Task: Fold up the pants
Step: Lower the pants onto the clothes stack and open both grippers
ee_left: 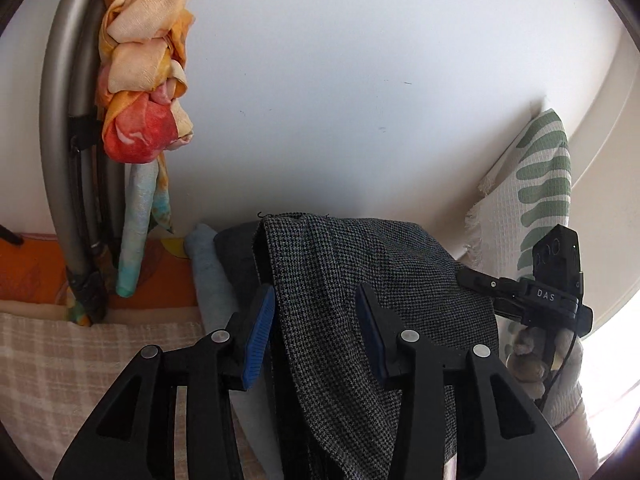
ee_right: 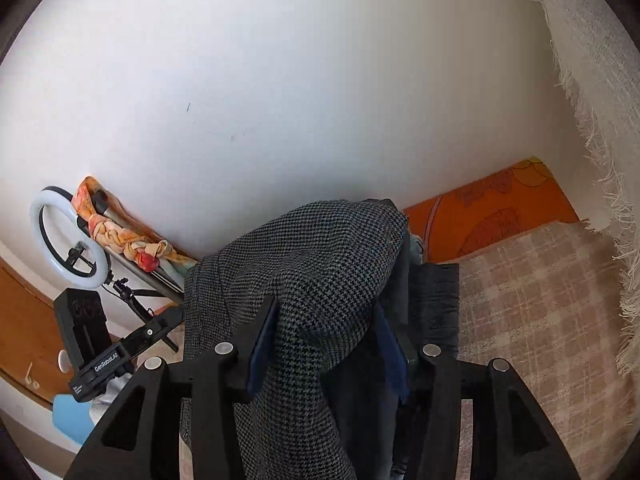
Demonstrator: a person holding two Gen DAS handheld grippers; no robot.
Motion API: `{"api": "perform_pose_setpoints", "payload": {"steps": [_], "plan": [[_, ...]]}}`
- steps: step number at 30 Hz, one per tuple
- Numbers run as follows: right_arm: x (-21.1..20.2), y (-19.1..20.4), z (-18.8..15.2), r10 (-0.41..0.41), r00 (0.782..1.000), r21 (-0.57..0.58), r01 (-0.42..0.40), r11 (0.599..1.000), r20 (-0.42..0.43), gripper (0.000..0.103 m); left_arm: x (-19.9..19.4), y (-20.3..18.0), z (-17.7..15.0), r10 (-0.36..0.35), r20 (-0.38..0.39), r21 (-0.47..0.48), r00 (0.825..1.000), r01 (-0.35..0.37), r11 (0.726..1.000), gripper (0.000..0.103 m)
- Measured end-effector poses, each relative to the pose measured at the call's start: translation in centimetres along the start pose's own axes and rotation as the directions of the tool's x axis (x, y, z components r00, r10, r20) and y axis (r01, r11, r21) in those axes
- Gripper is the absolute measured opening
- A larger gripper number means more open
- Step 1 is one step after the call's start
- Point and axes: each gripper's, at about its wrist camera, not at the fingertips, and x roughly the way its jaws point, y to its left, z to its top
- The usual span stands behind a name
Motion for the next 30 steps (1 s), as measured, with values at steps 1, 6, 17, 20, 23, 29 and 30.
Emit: {"api": "perform_pose_setpoints", "payload": {"steps": [1, 6, 17, 20, 23, 29, 30], "plan": [[0.4, -0.1, 0.3, -0.016, 1.000, 0.002, 0.016, 1.000, 0.006, 0.053, -0.3, -0.2, -0.2, -0.003, 0.002, 0.018, 1.000, 0.003, 1.000, 0.040], [0.5, 1.9, 0.8, -0.024, 0.996, -0.096, 0.033, 0.995, 0.091, 0.023, 0.1, -1.0, -0.8, -0.010, -0.039, 0.063, 0.999, 0.013, 0.998, 0.040], [1.3, 3.7, 0.7, -0.327, 0.928, -0.226, 0.362, 0.904, 0.179, 0.039, -0.5, -2.3, -3.1, 0.039, -0.071, 0.133, 0.997, -0.029, 0.991, 0.040], [-0.3, 4.1, 0.2, -0.350, 0.913, -0.200, 0.390, 0.899, 0.209, 0.041, -1.2, -2.7, -3.6, 0.061, -0.070, 0.144, 0.996, -0.050, 0.988, 0.040], [-2.3, 5.2, -1.2, -0.354, 0.906, -0.185, 0.399, 0.898, 0.232, 0.058, -2.5, -3.4, -4.1, 0.072, -0.057, 0.154, 0.996, -0.063, 0.986, 0.041], [-6.3, 9.4, -6.8, -0.370, 0.880, -0.243, 0.445, 0.862, 0.298, 0.077, -7.1, -4.3, -6.5, 0.092, -0.019, 0.175, 0.996, -0.087, 0.981, 0.066], [-6.8, 9.8, -7.8, -0.361, 0.883, -0.244, 0.437, 0.866, 0.299, 0.078, -7.9, -4.4, -6.9, 0.093, -0.013, 0.178, 0.996, -0.089, 0.980, 0.066]]}}
